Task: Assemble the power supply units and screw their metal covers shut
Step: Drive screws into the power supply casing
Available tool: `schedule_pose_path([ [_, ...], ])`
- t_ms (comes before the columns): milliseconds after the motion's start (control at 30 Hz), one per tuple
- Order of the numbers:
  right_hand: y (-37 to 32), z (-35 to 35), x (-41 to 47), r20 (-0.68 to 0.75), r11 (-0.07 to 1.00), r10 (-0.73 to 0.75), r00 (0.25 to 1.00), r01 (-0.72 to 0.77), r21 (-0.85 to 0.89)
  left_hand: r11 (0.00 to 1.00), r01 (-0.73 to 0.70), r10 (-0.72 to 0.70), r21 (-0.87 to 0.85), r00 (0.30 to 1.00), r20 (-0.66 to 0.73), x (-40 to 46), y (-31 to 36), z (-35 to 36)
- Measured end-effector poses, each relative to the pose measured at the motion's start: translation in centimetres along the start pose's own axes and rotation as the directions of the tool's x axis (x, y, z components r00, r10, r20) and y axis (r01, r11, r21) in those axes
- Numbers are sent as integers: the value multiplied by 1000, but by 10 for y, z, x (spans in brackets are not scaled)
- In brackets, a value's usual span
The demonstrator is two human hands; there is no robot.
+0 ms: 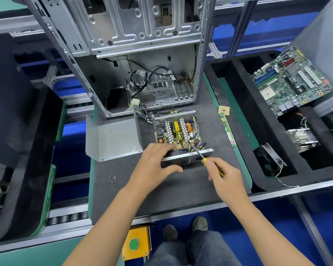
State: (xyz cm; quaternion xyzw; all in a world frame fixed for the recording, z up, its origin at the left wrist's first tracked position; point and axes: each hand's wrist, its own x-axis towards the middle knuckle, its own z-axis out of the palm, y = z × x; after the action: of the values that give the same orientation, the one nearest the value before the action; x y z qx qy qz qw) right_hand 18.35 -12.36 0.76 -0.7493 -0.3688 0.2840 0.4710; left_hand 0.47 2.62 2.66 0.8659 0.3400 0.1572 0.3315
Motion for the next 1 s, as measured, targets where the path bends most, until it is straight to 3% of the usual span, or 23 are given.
schedule_pose_path([
  [133, -1, -1, 1, -102, 999, 14, 995, -9, 47, 997, 40, -41, -59, 999, -13, 2, -4, 2],
  [267, -6, -7, 11, -300, 993, 107, 948, -89, 74, 997, 36, -46, 62, 986, 162, 12, -3, 4],
  [367, -2, -15, 24, -316, 980, 198, 928, -199, 29, 994, 73, -88, 81, 976, 200, 19, 0, 6],
  [667, 15, -39, 57, -136, 968, 247, 960, -251, -13, 970, 219, -199, -110, 966, 164, 36, 4, -3],
  [767, 16, -40, 66, -32, 976, 217, 976, -218, -21, 968, 228, -212, -103, 966, 147, 41, 5, -4],
  [1000, 7, -60, 91, 171, 967, 140, 975, -98, -236, 982, 163, -157, -96, 985, 67, 37, 6, -7],
])
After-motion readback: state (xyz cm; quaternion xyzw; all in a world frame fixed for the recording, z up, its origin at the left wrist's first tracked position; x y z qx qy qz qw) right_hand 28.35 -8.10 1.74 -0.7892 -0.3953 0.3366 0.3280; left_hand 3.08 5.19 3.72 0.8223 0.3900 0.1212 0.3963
